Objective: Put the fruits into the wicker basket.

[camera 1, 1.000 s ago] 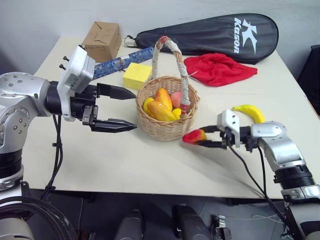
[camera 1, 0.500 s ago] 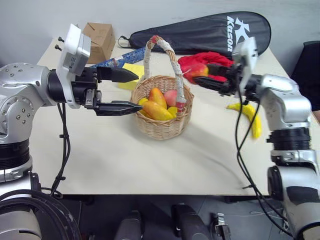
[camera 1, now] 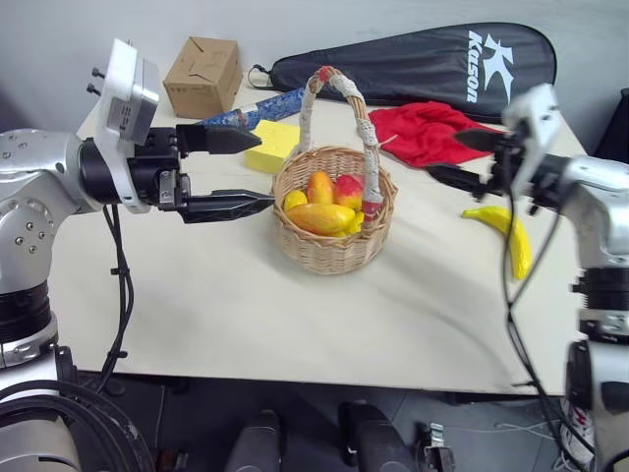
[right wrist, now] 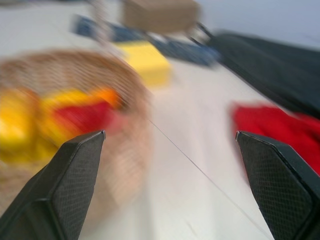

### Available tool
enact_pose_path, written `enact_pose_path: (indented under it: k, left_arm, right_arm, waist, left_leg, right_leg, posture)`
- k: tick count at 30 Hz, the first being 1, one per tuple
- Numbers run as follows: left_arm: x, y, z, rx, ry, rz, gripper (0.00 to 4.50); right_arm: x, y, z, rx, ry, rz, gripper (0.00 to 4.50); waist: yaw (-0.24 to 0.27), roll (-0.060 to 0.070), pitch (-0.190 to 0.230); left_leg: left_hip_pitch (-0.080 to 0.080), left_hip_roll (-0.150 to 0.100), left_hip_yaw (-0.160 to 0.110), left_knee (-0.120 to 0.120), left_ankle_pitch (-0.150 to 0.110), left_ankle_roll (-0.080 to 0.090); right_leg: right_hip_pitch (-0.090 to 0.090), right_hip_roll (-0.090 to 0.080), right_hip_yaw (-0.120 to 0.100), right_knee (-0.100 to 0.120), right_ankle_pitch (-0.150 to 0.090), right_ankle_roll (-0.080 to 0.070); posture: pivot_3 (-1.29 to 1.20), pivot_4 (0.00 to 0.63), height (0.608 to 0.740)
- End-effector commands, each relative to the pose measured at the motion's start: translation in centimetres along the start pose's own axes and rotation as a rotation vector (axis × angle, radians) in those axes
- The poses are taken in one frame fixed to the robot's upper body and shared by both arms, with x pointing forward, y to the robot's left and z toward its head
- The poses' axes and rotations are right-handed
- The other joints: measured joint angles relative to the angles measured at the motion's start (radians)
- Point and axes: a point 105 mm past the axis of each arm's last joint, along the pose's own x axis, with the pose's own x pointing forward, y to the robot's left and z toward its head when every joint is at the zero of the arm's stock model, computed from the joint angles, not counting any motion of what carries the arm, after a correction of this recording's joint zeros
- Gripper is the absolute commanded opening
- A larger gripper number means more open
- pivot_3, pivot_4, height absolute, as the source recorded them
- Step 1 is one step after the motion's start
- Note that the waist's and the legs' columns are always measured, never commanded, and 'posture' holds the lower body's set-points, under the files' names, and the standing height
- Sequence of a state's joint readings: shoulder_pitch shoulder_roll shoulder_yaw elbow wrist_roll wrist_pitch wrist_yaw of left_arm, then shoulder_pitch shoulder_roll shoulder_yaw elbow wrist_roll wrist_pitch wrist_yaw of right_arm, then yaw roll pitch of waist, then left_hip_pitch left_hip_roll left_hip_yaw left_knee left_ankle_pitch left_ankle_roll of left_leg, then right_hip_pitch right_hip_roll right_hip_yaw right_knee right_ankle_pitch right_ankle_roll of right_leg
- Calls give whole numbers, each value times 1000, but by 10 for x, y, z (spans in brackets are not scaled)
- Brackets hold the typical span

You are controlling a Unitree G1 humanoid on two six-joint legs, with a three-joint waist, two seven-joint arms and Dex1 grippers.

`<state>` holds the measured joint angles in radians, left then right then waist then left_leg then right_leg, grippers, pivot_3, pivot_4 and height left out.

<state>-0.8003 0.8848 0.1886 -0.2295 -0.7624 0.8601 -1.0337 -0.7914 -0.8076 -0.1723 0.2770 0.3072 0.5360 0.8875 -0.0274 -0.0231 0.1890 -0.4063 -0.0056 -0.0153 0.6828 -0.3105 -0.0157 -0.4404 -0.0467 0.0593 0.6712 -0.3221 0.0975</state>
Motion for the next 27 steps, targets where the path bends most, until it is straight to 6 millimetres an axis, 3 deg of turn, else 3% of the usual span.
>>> enact_pose_path:
  k: [1,6,13,18,21,27]
  left_arm:
    - [0,-7,13,66,-26,-4,4500]
    - [2,-7,12,64,-29,-6,4500]
    - [0,-6,14,70,-20,-9,4500]
    - [2,-6,14,72,-19,-12,4500]
    - [2,-5,15,71,-19,-10,4500]
    - [3,-6,15,63,-17,-34,4500]
  right_arm:
    - [-24,-28,-14,-14,53,-191,4311]
    - [-44,-60,-67,94,168,-410,4311]
    - [-37,-55,-119,190,279,-443,4311]
    - [-29,-37,-150,265,354,-383,4311]
    - [-33,-38,-158,279,372,-414,3698]
    - [-41,-36,-151,302,335,-387,1739]
  waist:
    - [-6,0,0]
    - [-10,0,0]
    - [-13,0,0]
    - [-14,0,0]
    - [-15,0,0]
    - [-7,0,0]
  left_leg:
    - [1,0,1,0,0,0]
    - [3,1,8,0,0,0]
    - [4,1,9,0,0,0]
    - [4,1,9,0,0,0]
    - [4,1,9,0,0,0]
    - [5,1,9,0,0,0]
  right_leg:
    - [0,1,0,1,0,0]
    - [-2,2,2,3,0,0]
    - [-3,3,3,4,0,0]
    - [-3,3,3,4,0,0]
    - [-2,3,2,4,0,0]
    - [-2,2,2,4,0,0]
  posture:
    - [0,150,740]
    - [0,150,740]
    - [0,150,740]
    - [0,150,740]
    - [0,150,740]
    - [0,150,740]
